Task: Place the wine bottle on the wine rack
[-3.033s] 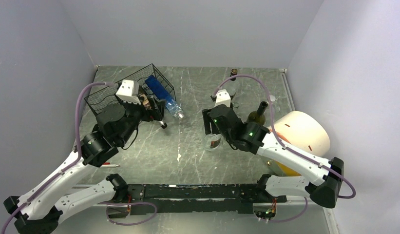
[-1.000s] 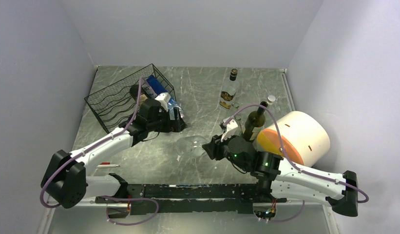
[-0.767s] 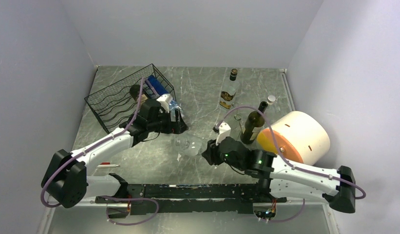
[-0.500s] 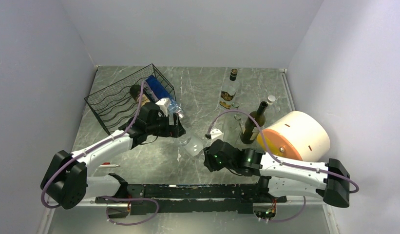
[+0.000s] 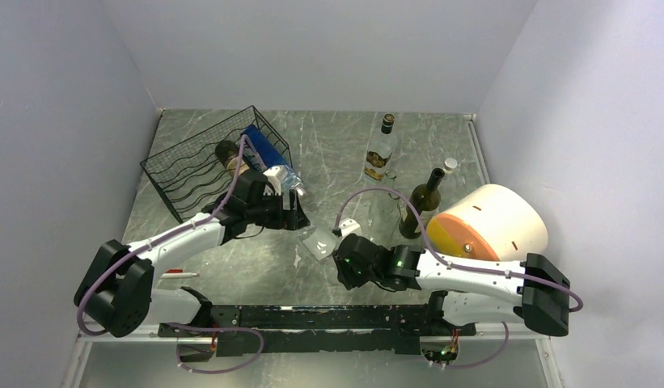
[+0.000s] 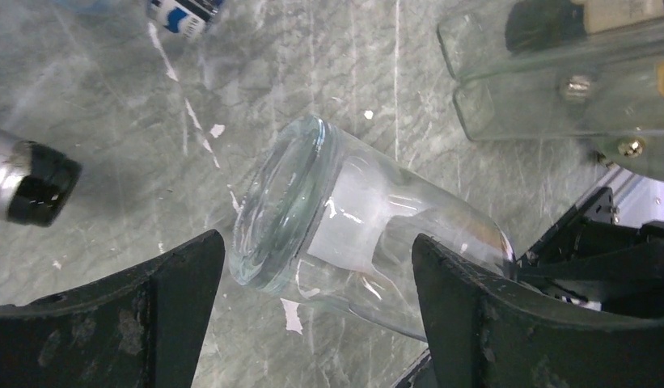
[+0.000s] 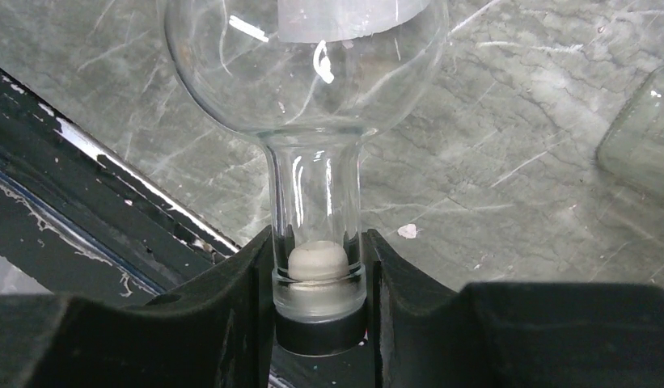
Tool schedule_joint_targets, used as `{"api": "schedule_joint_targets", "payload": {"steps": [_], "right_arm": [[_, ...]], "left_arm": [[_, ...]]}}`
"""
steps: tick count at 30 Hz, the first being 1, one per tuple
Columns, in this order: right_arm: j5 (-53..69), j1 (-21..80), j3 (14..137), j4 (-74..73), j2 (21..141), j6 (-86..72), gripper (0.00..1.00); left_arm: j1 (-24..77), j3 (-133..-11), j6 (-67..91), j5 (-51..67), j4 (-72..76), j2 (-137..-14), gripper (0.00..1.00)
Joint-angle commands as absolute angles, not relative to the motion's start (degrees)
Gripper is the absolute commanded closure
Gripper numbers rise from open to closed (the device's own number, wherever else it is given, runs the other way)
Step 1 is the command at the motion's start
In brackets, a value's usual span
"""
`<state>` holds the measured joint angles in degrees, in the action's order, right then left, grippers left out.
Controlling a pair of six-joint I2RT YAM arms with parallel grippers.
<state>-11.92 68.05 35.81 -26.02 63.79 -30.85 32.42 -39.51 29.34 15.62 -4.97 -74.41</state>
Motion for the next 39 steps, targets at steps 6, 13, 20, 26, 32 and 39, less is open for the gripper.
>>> {"api": "schedule_joint_targets", "payload": {"steps": [6, 13, 20, 26, 32, 39], "right_arm": [[-10.30, 68.05, 32.83, -20.79, 62.78, -31.07, 0.81], [-10.46, 68.05, 35.91, -21.00, 69.94, -31.39, 0.77], [-11.31, 68.12, 37.79, -19.86, 74.54, -31.14, 0.66], [-14.41, 68.02, 42.09, -21.23, 79.56, -31.30, 0.42], [-15.20, 67.98, 44.46, -20.01, 83.95, -30.39, 0.41], [-19.35, 67.96, 43.42, -18.38, 86.19, -30.37, 0.44]], "left_arm": [[31.98, -36.66, 30.54, 23.46, 0.50, -75.54, 0.17], [32.03, -34.66, 32.28, 22.24, 0.84, -75.48, 0.19], [32.06, -34.26, 31.17, 20.24, 0.13, -76.67, 0.23], [32.08, -34.17, 31.91, 19.35, -0.30, -75.97, 0.25], [32.06, -33.58, 33.22, 16.34, -0.46, -73.81, 0.24], [32.06, -33.93, 34.20, 16.20, -0.12, -74.35, 0.24]]}}
